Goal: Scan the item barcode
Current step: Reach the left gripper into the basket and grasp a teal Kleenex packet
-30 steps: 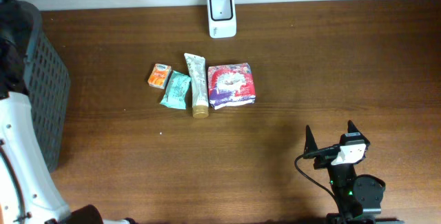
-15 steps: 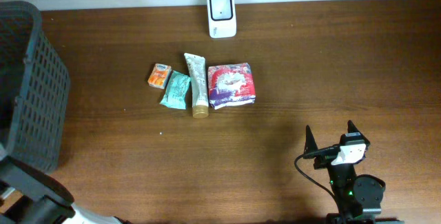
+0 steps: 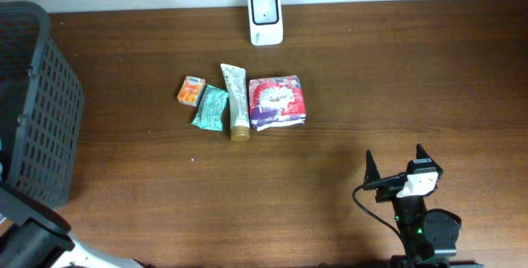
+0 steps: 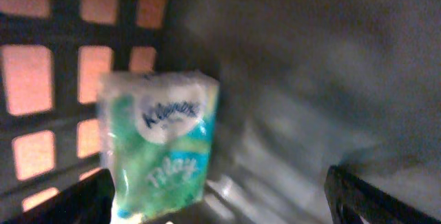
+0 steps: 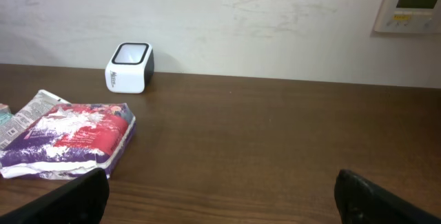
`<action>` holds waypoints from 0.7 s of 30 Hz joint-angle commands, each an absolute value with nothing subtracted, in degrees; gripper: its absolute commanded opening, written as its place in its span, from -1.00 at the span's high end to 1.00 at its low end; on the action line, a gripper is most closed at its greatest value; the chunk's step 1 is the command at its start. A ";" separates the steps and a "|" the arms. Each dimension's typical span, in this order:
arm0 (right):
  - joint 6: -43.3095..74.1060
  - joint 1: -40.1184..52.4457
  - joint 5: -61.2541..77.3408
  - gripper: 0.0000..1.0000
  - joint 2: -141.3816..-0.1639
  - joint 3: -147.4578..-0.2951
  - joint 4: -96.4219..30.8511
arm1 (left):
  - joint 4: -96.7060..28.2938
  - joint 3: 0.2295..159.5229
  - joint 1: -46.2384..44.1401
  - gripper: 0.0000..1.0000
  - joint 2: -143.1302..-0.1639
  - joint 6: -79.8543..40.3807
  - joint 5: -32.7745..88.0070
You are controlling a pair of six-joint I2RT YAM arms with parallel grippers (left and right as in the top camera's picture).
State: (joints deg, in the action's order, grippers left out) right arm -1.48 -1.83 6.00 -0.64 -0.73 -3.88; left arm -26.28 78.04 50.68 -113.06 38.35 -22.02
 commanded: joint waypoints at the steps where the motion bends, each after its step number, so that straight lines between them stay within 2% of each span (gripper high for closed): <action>1: -1.02 -1.50 5.72 -0.97 -0.32 -0.32 -4.10 | -23.14 78.02 51.20 -0.86 -113.40 39.11 -25.32; 3: -1.02 -1.50 5.72 -0.97 -0.32 -0.32 -4.10 | -22.55 78.04 51.20 -0.73 -113.40 39.11 -25.08; 6: -1.02 -1.50 5.72 -0.97 -0.32 -0.32 -4.10 | -23.40 78.02 52.05 -0.67 -113.43 39.07 -22.37; 8: -1.02 -1.50 5.72 -0.97 -0.32 -0.32 -4.10 | -24.95 78.02 54.76 -0.36 -113.49 39.05 -17.61; 11: -1.02 -1.50 5.72 -0.98 -0.32 -0.32 -4.10 | -24.93 78.02 57.52 -0.35 -113.51 39.07 -12.99; 13: -1.02 -1.50 5.72 -0.97 -0.32 -0.32 -4.10 | -24.91 78.02 58.41 0.08 -113.51 39.07 -11.29; 16: -1.02 -1.50 5.72 -0.97 -0.32 -0.32 -4.10 | -24.88 78.02 58.41 0.48 -113.51 39.05 -10.59; 17: -1.02 -1.50 5.72 -0.98 -0.32 -0.32 -4.10 | -24.86 78.04 58.39 0.97 -113.51 39.03 -8.69; 21: -1.02 -1.50 5.72 -0.97 -0.32 -0.32 -4.10 | -24.64 78.76 58.13 1.00 -111.55 32.40 -4.80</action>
